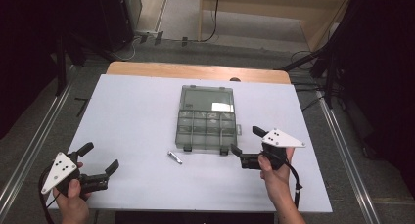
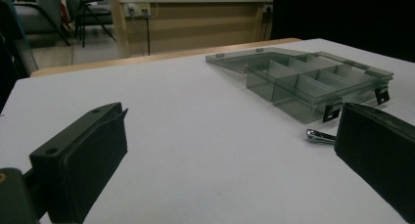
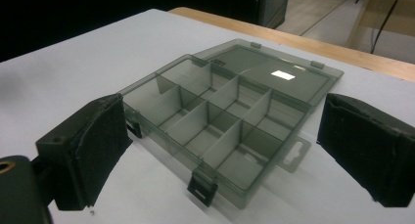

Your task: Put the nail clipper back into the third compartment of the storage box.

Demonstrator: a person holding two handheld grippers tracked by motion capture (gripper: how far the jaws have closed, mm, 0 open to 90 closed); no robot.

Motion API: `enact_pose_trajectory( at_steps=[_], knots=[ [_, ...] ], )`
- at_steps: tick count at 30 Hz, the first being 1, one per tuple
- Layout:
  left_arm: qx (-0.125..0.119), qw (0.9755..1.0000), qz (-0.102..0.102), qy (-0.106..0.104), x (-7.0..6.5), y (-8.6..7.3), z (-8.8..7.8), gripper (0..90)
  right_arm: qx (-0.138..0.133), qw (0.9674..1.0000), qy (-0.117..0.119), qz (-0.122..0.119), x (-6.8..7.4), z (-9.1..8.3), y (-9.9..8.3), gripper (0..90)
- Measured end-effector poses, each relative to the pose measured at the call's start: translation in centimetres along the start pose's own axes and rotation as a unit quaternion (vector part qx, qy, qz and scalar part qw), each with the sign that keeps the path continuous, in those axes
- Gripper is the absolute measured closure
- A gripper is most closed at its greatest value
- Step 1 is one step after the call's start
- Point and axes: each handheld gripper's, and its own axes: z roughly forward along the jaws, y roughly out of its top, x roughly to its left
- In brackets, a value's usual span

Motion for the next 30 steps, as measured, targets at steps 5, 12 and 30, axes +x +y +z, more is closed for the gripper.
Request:
enact_pose_trajectory(
  at_steps=[5, 12, 30],
  knots=[
    [-0.004, 1.0000, 0.000, 0.000, -0.1, 0.0, 0.0, 0.0, 0.015, 0.9997, 0.014, -0.009, 0.9, 1.3, 0.5, 6.3],
    [-0.004, 1.0000, 0.001, -0.001, -0.1, 0.0, -0.1, 0.0, 0.027, 0.9991, 0.030, -0.017, 1.9, 2.6, 1.1, 7.7],
    [-0.004, 1.0000, -0.003, -0.002, 0.1, 0.0, -0.1, 0.0, 0.078, 0.9944, 0.063, -0.034, 5.5, 6.1, 2.0, 16.7]
  ],
)
